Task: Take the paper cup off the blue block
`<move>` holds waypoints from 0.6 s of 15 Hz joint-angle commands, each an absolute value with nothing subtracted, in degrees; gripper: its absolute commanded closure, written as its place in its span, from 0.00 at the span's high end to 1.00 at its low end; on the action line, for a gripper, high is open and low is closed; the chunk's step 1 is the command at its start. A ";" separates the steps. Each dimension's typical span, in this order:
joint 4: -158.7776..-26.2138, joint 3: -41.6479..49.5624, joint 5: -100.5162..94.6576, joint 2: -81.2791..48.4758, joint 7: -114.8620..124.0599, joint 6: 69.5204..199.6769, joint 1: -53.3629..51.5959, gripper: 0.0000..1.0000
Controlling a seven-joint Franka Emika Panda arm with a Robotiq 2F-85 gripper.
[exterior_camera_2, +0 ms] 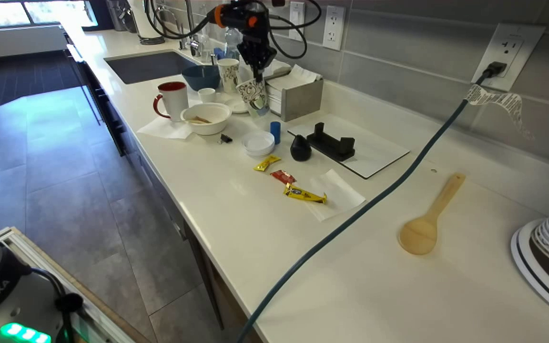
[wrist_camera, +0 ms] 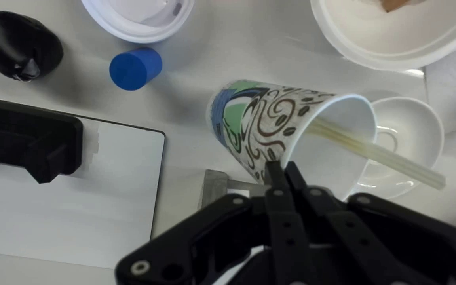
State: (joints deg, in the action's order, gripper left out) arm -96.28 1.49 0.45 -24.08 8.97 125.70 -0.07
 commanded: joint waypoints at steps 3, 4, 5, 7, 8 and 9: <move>-107.47 -1.98 15.73 -18.31 -3.27 134.64 5.98 0.01; -108.63 -2.51 18.87 -18.04 -5.63 135.41 7.00 0.01; -109.69 -2.90 21.99 -17.83 -7.75 136.08 8.00 0.01; -111.12 -3.48 27.66 -17.71 -11.57 136.18 9.79 0.01; -111.81 -3.67 30.38 -17.57 -13.42 135.96 10.63 0.01; -112.34 -3.73 32.64 -17.48 -14.91 135.80 11.26 0.01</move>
